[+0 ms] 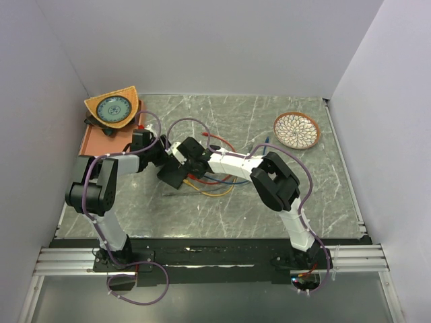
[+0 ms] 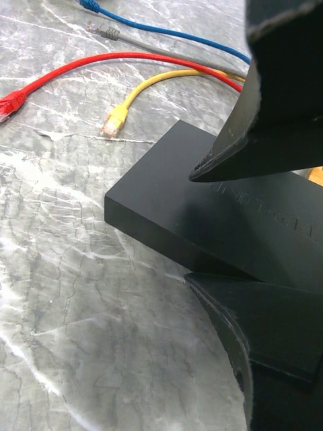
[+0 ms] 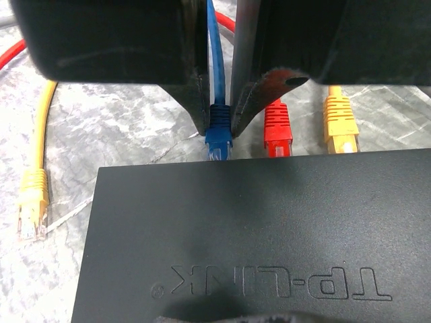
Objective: Insert the plug into the switch port
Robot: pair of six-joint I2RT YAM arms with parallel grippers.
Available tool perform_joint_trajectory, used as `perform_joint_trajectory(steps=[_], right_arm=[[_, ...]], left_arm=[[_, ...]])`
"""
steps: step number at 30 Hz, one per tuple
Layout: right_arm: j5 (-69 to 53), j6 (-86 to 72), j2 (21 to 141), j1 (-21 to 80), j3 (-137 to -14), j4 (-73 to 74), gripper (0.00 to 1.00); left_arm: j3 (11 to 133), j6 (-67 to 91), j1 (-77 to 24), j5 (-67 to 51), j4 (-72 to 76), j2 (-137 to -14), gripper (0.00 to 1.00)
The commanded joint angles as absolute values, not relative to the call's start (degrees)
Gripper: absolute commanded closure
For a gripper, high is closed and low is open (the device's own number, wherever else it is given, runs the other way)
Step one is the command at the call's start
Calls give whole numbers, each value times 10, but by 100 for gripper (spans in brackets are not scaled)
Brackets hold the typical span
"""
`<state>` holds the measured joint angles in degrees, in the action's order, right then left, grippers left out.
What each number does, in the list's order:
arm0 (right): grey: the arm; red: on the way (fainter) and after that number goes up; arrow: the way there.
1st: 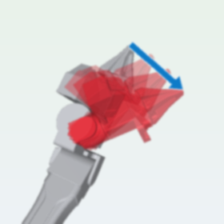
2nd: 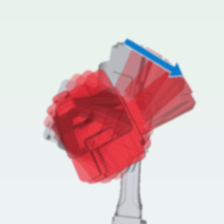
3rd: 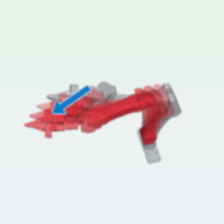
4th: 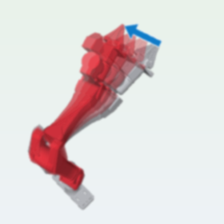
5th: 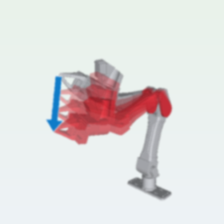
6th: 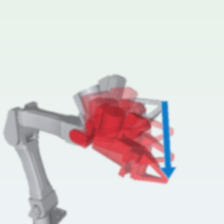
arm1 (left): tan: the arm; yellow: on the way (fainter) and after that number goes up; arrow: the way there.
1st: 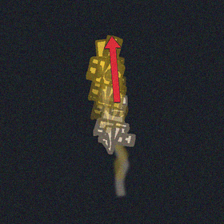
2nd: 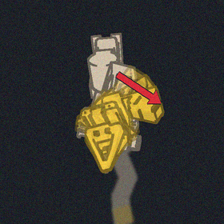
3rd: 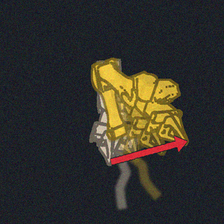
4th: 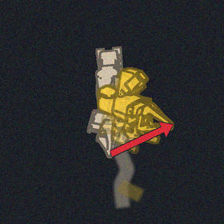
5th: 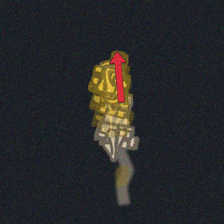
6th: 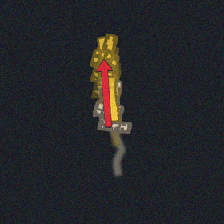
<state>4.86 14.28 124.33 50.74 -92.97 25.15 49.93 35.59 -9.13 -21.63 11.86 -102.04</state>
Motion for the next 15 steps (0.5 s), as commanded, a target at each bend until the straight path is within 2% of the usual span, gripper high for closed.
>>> perform_joint_trajectory(steps=[1, 15], right_arm=[[-16, 125, 1209, 519, -945, 131, 100], [-54, 127, 1216, 516, -982, 114, 100]], left_arm=[[482, 389, -147, -324, 91, -1014, 41], [457, 402, -163, -346, 103, -989, 49]])
